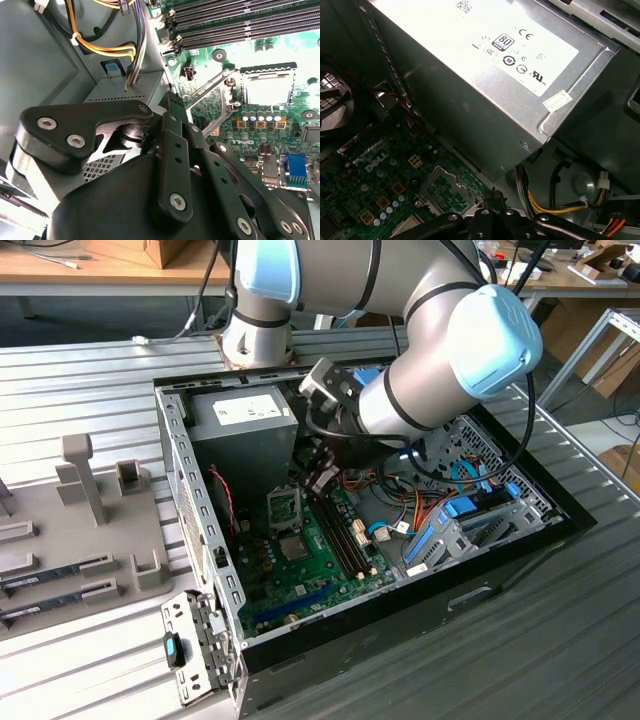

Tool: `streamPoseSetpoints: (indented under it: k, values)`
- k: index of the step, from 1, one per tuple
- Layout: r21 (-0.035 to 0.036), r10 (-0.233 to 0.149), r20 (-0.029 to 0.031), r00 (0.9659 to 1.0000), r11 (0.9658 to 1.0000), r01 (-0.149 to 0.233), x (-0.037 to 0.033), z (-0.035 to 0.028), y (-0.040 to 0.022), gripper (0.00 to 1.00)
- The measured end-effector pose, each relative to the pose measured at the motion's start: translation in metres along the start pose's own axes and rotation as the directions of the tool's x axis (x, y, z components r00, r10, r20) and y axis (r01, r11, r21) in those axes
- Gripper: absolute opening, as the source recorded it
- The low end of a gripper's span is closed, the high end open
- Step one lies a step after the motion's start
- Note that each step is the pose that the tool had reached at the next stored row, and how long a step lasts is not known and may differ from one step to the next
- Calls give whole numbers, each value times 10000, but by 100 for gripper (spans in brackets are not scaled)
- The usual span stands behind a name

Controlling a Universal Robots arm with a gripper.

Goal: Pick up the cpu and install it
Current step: 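Close the cpu cover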

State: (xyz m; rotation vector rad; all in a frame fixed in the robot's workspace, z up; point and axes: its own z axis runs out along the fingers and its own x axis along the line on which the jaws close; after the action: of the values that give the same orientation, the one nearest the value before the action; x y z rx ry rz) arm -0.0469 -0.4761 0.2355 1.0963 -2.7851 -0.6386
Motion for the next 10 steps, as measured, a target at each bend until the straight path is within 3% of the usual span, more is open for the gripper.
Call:
streamPoseSetpoints:
  k: [10]
  values:
    - [1,0,-4,10000,10000,0,67,-37,-65,11]
